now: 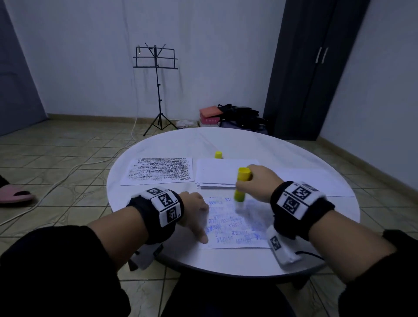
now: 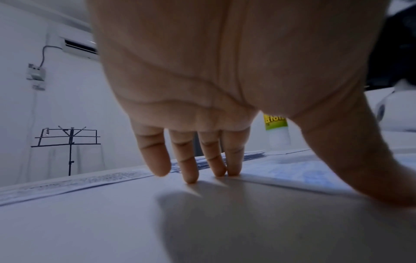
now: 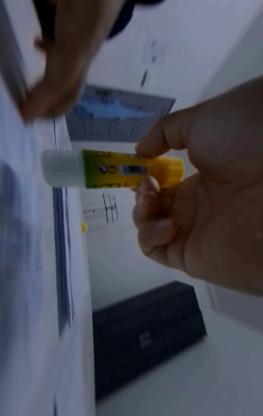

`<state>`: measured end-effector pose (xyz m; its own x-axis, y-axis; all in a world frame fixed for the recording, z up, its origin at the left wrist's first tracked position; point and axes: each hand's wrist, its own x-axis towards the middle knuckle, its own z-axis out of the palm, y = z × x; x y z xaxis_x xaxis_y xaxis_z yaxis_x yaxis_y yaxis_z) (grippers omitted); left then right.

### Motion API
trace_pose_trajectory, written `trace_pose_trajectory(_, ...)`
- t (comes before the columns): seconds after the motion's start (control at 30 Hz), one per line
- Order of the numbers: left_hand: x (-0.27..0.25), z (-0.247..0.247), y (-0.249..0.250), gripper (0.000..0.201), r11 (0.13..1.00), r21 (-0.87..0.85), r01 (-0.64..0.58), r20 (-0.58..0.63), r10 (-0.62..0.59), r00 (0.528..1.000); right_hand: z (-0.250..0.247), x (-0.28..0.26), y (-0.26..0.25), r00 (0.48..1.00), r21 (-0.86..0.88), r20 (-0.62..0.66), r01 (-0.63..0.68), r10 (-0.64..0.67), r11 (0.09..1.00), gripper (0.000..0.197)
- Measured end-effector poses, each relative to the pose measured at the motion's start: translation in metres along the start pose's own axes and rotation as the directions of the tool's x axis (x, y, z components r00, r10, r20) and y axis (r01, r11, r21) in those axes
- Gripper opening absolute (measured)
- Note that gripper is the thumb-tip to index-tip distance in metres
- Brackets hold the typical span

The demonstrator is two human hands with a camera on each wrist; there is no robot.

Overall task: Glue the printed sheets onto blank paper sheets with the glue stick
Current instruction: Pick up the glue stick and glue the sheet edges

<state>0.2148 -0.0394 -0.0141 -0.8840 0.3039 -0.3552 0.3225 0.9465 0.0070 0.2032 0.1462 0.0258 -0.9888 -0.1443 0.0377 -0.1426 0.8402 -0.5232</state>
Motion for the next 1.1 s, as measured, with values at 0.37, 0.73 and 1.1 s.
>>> trace_pose_trajectory(0.37, -0.011, -0.006, 0.011, 0.075, 1.0, -0.017, 0.023, 0.037, -0.023, 0.999, 0.039, -0.026, -0.042, 0.947, -0.179, 0.204, 0.287, -0.249, 0.941, 0.028)
trace_pose_trajectory(0.73, -0.003, -0.02, 0.038, 0.105, 0.976, 0.212, 0.051, 0.137, -0.081, 0.987, -0.013, -0.062, 0.025, 0.976, -0.131, 0.199, 0.113, -0.086, 0.985, 0.018)
trace_pose_trajectory(1.1, 0.005, -0.026, 0.049, 0.116, 0.904, 0.425, 0.039, 0.135, -0.106, 0.985, -0.043, -0.032, 0.068, 0.993, -0.117, 0.034, -0.11, 0.115, 0.987, 0.018)
